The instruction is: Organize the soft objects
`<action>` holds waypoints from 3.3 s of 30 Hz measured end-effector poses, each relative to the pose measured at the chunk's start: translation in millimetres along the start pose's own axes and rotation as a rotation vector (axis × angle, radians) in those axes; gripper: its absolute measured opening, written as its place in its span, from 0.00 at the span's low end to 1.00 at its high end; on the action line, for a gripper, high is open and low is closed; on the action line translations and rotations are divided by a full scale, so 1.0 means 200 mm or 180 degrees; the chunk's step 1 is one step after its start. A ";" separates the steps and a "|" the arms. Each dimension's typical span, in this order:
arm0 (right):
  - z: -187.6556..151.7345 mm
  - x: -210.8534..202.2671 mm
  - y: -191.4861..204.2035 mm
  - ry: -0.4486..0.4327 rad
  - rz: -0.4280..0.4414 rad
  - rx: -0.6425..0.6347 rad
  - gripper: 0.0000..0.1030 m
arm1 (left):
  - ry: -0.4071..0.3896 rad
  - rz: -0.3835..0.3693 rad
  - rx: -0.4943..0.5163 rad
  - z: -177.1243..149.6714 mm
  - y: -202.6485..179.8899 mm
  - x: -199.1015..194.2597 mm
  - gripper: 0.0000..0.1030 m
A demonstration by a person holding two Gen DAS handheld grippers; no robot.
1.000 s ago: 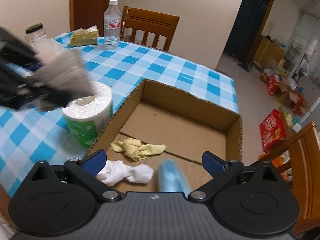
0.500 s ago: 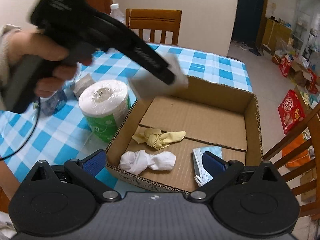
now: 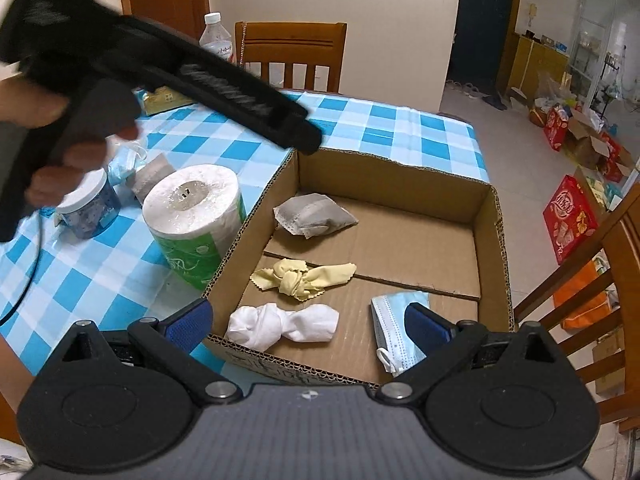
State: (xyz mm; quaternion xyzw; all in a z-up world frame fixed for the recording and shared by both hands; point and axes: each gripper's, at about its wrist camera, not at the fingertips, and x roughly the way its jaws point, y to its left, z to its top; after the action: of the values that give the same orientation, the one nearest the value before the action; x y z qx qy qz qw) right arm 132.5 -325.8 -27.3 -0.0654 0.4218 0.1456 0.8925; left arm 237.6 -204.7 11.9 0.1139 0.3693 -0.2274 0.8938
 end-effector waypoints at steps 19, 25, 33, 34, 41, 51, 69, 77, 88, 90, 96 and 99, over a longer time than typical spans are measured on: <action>0.05 -0.01 0.34 -0.0037 0.0008 -0.0152 1.00 | 0.0013 0.0458 -0.0529 -0.53 0.21 -0.38 0.97; 0.12 0.03 0.56 -0.0008 -0.0052 -0.0166 1.00 | 0.0108 0.0506 -0.0547 -0.71 0.39 -0.45 0.97; 0.23 0.13 0.88 0.0076 -0.0107 -0.0145 1.00 | 0.0245 0.0475 -0.0532 -0.91 0.68 -0.53 0.97; 0.24 0.14 0.91 0.0094 -0.0118 -0.0147 1.00 | 0.0262 0.0484 -0.0549 -0.93 0.71 -0.53 0.97; 0.33 0.23 1.14 0.0202 -0.0113 -0.0233 1.00 | 0.0294 0.0489 -0.0755 -1.06 0.98 -0.59 0.97; 0.44 0.35 1.30 0.0275 0.0058 -0.0545 1.00 | 0.0441 0.0743 -0.1161 -1.21 1.26 -0.57 0.97; 0.55 0.54 1.30 0.0269 0.0289 -0.0786 1.00 | 0.0507 0.1510 -0.1866 -1.22 1.69 -0.30 0.97; 0.59 0.57 1.29 0.0264 0.0323 -0.0793 1.00 | 0.0717 0.1546 -0.1800 -1.29 1.70 -0.26 0.98; 0.66 0.65 1.36 0.0229 0.0415 -0.0998 1.00 | 0.0865 0.1383 -0.1803 -1.36 1.67 -0.27 0.98; 0.69 0.67 1.37 0.0208 0.0423 -0.1051 1.00 | 0.0855 0.1337 -0.1874 -1.37 1.67 -0.25 0.99; 0.83 0.75 1.42 0.0131 0.0525 -0.1147 1.00 | 0.0781 0.1407 -0.1915 -1.38 1.65 -0.24 0.99; 0.92 0.82 1.47 0.0076 0.0632 -0.1239 1.00 | 0.0756 0.1418 -0.1921 -1.38 1.65 -0.24 1.00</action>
State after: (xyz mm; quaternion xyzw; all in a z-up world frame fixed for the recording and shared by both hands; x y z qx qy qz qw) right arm 273.4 31.7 -34.4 -0.1963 0.4006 0.3107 0.8393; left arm 200.9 200.8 -135.1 -0.0512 0.4866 0.1057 0.8657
